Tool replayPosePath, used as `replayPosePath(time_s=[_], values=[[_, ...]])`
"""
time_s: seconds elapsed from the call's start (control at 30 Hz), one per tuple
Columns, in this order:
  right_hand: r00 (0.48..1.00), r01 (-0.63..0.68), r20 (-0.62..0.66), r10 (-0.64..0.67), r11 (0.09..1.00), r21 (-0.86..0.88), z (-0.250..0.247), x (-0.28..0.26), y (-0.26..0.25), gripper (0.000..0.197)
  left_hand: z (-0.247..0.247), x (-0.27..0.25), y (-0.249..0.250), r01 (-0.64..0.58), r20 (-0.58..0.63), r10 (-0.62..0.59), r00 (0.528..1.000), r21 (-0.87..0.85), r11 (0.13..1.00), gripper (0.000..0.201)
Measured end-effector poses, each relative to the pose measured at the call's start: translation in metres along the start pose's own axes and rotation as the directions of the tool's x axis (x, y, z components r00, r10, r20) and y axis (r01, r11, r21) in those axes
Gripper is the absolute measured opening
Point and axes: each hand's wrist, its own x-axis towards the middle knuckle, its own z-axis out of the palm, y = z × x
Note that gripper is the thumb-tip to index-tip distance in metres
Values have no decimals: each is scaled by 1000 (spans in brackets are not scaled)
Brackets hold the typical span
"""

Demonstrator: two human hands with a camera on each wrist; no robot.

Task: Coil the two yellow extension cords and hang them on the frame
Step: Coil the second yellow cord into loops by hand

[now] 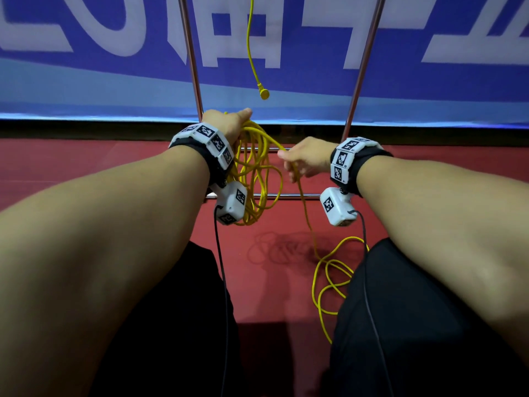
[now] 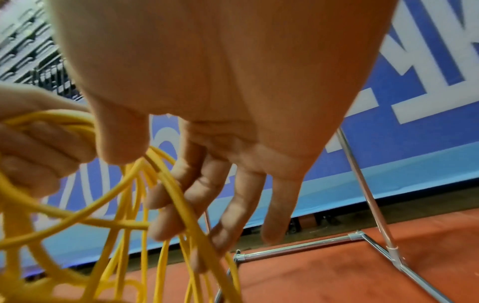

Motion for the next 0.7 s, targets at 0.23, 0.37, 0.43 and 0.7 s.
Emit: replayPosePath(time_s=[0.23, 0.37, 0.43, 0.7], values=[[937, 128, -338, -87, 986, 102, -12, 3, -11, 56, 1, -5, -4, 17, 78, -20, 997, 35, 999, 41], [905, 179, -386, -179, 983, -36, -11, 0, -16, 43, 2, -10, -6, 33, 152, -37, 988, 34, 999, 34], [887, 240, -392, -245, 969, -62, -7, 0, -22, 43, 4, -12, -5, 24, 178, -30, 983, 35, 999, 35], [867, 309, -367, -337, 942, -134, 12, 0, -44, 36, 10, -12, -2, -5, 165, -13, 986, 109, 994, 52]])
